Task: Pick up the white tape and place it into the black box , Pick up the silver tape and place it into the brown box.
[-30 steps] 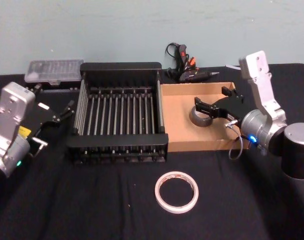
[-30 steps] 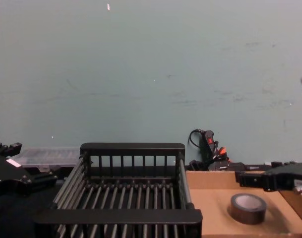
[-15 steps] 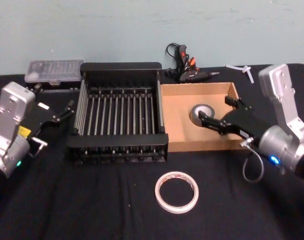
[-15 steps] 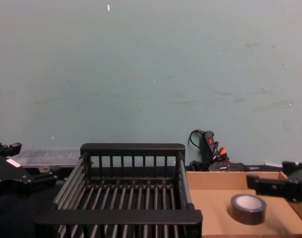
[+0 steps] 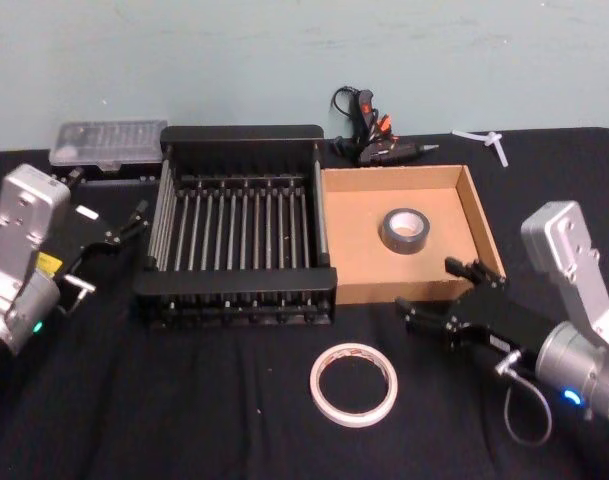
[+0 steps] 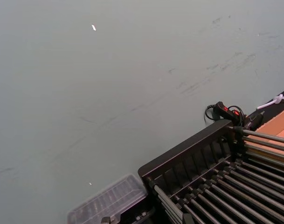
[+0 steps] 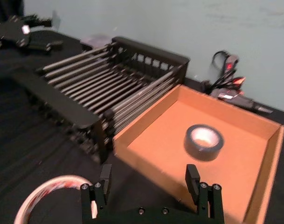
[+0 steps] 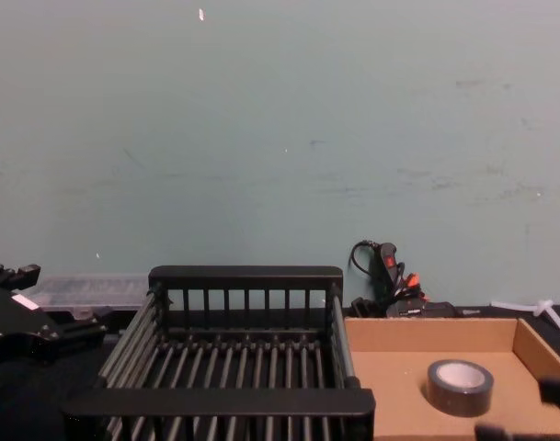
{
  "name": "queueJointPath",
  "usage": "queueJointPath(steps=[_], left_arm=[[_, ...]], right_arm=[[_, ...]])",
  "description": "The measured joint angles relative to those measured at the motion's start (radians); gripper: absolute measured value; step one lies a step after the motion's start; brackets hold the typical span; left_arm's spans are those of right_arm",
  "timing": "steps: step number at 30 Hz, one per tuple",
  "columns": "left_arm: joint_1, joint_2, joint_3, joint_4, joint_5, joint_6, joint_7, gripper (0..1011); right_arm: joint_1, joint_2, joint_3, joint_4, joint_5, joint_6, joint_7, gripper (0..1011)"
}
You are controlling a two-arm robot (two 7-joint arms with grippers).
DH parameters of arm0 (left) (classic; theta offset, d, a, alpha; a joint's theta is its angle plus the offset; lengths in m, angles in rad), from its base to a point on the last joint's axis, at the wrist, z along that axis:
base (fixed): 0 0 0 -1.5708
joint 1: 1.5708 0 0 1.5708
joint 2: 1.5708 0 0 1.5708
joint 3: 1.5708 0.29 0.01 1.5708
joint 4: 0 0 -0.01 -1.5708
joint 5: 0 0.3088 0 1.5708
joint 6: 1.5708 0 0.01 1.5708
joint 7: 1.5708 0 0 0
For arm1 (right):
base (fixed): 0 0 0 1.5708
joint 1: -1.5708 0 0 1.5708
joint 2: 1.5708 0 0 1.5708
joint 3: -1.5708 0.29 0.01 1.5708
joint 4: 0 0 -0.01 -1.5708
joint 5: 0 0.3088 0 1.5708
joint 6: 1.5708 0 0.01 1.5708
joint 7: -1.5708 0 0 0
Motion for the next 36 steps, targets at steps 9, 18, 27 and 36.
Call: queueJointPath(steps=[9,18,27,36], left_arm=[[0.000,0.000,0.000,0.000,0.000,0.000,0.000,1001],[0.000,0.000,0.000,0.000,0.000,0.000,0.000,1001],[0.000,0.000,0.000,0.000,0.000,0.000,0.000,1001],[0.000,0.000,0.000,0.000,0.000,0.000,0.000,1001]], right_arm=[[-0.025,0.025,-0.047,-0.008,-0.028,-0.001,0.001,1002],[0.001,0.011,-0.102,0.022,-0.064,0.024,0.003,1002],[0.026,-0.012,-0.127,0.050,-0.075,0.051,0.005,1002],[0.035,-0.022,-0.135,0.064,-0.076,0.062,0.008,1002]])
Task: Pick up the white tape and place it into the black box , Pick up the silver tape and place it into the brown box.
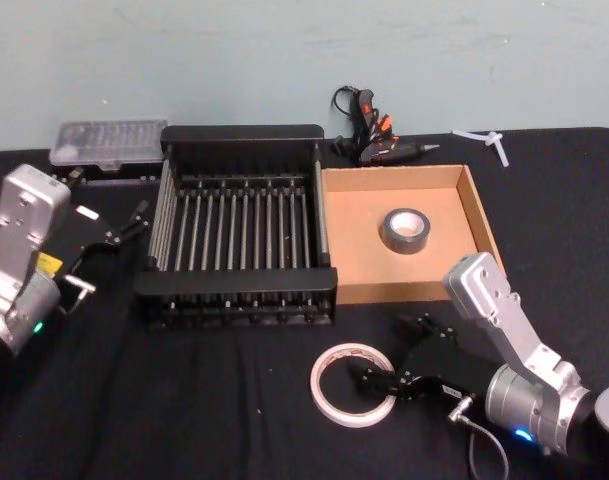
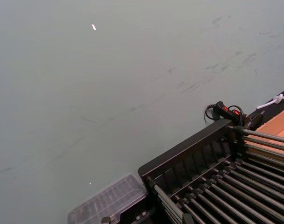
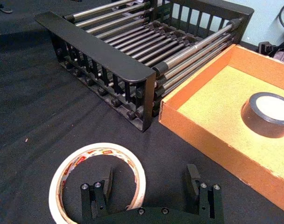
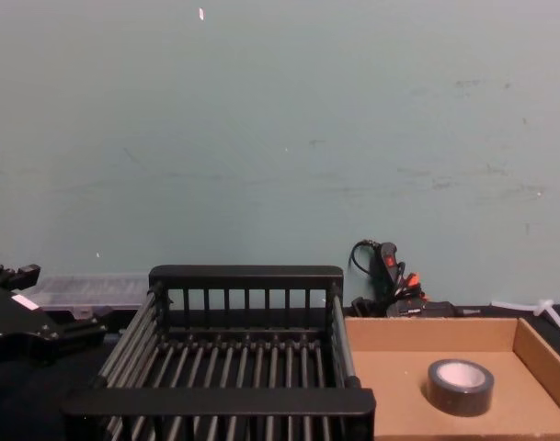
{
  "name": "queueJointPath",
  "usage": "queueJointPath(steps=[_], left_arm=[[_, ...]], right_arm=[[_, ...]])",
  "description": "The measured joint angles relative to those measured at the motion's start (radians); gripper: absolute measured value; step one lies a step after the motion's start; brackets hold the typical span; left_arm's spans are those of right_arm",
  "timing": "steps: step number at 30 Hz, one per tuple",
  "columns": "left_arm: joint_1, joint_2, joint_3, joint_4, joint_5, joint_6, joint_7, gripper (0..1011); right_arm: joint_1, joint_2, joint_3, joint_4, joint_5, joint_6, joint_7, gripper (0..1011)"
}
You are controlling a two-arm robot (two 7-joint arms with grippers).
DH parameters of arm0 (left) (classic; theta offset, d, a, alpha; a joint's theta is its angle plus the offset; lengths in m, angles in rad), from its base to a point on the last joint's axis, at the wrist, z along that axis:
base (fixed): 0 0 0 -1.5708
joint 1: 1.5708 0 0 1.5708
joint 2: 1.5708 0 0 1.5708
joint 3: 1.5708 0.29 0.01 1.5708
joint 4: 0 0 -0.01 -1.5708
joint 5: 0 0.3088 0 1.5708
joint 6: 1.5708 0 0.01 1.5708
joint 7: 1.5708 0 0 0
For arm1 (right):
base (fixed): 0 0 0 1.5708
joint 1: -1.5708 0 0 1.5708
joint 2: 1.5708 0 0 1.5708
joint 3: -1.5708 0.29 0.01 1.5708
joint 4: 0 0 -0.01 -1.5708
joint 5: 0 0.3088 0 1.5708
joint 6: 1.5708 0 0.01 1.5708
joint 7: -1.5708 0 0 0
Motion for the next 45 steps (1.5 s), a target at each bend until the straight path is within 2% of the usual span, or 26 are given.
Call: queueJointPath(steps=[19,45], left_arm=[[0.000,0.000,0.000,0.000,0.000,0.000,0.000,1001],[0.000,0.000,0.000,0.000,0.000,0.000,0.000,1001]], right_arm=[[0.003,-0.004,-0.012,0.007,-0.003,0.008,0.000,1002],[0.002,-0.012,-0.018,0.013,-0.034,0.001,-0.010,1002]])
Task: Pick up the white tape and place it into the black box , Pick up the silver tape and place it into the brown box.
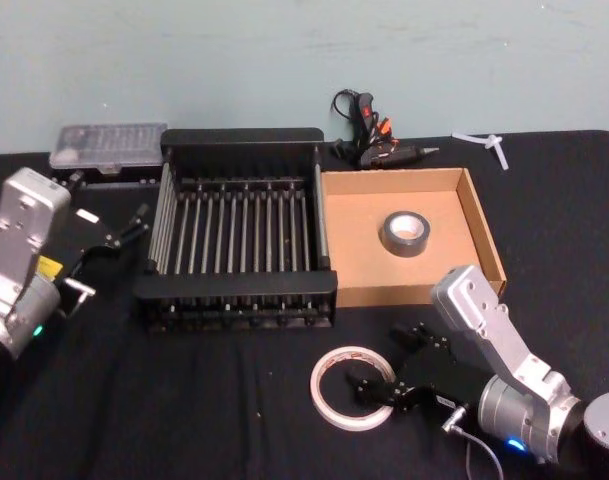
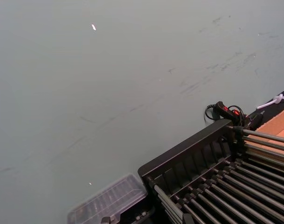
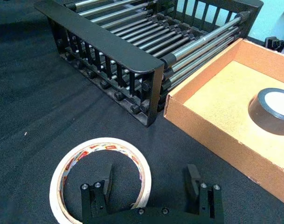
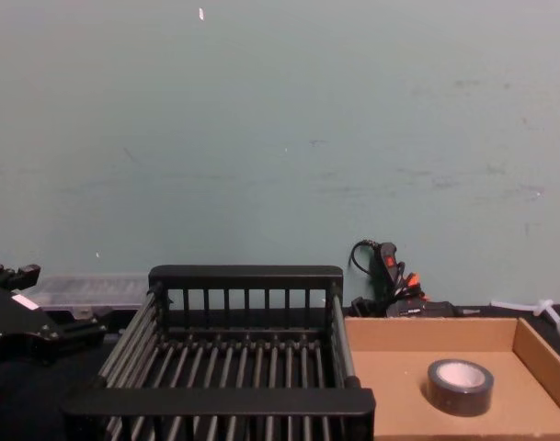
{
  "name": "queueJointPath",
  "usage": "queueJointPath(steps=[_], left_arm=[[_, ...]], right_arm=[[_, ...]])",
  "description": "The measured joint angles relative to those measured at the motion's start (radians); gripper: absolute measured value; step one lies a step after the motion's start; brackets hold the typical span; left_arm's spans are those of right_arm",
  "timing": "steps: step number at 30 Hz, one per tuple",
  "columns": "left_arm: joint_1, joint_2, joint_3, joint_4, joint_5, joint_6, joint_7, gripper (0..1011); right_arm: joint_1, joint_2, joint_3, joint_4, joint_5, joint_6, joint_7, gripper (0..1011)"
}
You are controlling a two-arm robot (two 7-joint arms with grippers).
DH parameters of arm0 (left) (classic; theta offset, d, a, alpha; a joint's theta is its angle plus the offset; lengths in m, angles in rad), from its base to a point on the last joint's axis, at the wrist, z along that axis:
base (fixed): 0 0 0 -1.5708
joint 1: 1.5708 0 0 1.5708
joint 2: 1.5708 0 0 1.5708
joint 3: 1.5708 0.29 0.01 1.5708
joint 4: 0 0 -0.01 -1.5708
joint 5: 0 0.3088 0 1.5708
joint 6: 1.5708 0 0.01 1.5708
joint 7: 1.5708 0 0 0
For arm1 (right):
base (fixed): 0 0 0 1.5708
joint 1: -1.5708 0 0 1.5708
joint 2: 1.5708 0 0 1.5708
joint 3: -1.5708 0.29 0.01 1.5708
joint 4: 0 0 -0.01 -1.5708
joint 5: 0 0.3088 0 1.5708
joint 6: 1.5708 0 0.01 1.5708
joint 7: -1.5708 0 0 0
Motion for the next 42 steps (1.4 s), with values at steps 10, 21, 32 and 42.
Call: queueJointPath(steps=[10,21,32,42], left_arm=[[0.000,0.000,0.000,0.000,0.000,0.000,0.000,1001],[0.000,0.000,0.000,0.000,0.000,0.000,0.000,1001],[0.000,0.000,0.000,0.000,0.000,0.000,0.000,1001],[0.000,0.000,0.000,0.000,0.000,0.000,0.000,1002]], right_arm=[[0.000,0.000,0.000,0.000,0.002,0.000,0.000,1002],[0.000,0.000,0.001,-0.001,0.004,0.001,0.001,816],[0.000,0.000,0.002,-0.001,0.005,0.001,0.002,446],[0.000,0.000,0.002,-0.001,0.006,0.001,0.002,143]])
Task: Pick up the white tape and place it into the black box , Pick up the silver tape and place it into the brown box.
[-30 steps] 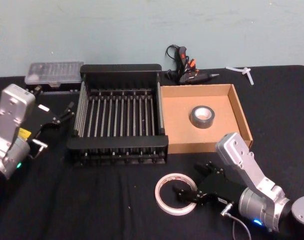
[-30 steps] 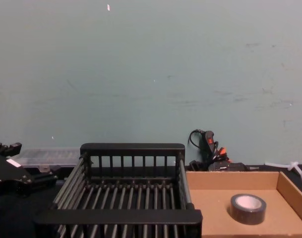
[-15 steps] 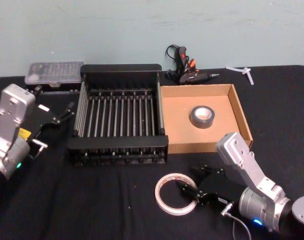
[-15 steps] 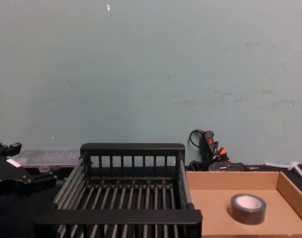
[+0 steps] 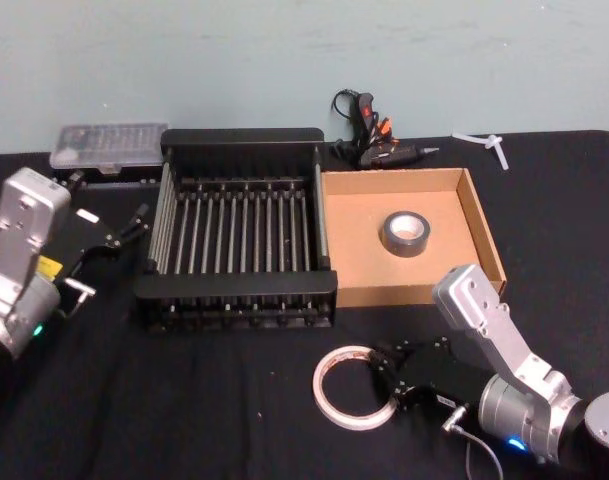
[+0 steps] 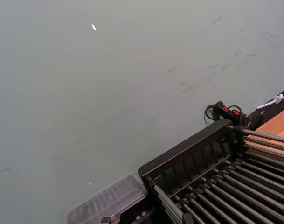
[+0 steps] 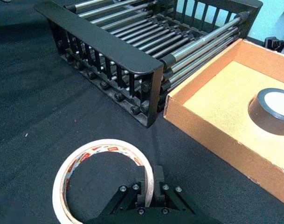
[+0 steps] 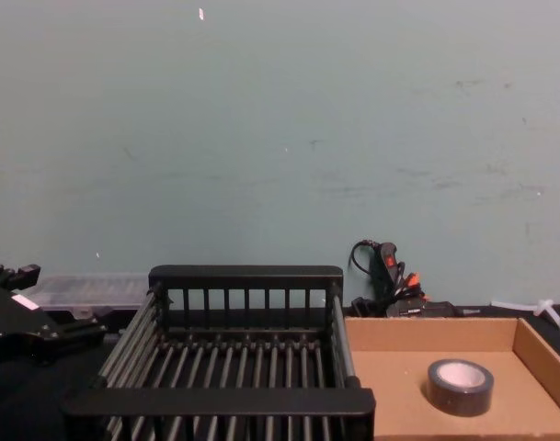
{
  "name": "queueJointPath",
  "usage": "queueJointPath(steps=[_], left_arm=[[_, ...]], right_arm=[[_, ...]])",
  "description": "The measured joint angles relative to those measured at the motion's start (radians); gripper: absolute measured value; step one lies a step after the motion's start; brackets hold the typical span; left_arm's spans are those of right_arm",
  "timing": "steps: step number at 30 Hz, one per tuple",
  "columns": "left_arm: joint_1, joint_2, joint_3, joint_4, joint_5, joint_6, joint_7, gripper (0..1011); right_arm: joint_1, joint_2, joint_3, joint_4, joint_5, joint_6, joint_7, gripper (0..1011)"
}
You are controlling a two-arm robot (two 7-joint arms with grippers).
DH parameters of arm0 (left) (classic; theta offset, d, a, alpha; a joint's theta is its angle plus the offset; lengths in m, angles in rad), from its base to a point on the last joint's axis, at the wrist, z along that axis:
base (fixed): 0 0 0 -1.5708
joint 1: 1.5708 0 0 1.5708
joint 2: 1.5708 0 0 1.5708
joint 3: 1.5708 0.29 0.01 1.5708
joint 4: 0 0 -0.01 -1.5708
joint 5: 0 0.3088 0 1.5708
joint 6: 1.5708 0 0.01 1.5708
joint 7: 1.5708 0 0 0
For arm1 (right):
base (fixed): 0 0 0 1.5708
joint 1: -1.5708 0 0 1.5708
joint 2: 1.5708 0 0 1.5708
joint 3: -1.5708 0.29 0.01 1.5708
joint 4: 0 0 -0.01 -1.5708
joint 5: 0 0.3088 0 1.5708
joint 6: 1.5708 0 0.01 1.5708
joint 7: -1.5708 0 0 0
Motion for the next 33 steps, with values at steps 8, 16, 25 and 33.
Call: queueJointPath(steps=[8,16,25,33], left_arm=[[0.000,0.000,0.000,0.000,0.000,0.000,0.000,1001],[0.000,0.000,0.000,0.000,0.000,0.000,0.000,1001],[0.000,0.000,0.000,0.000,0.000,0.000,0.000,1002],[0.000,0.000,0.000,0.000,0.000,0.000,0.000,1001]], right_arm=[[0.000,0.000,0.000,0.000,0.000,0.000,0.000,78],[0.000,0.000,0.001,0.000,0.002,0.000,0.003,78],[-0.005,0.011,0.015,-0.020,0.030,-0.003,0.024,78],[-0.016,0.037,0.028,-0.063,0.062,-0.011,0.044,77]])
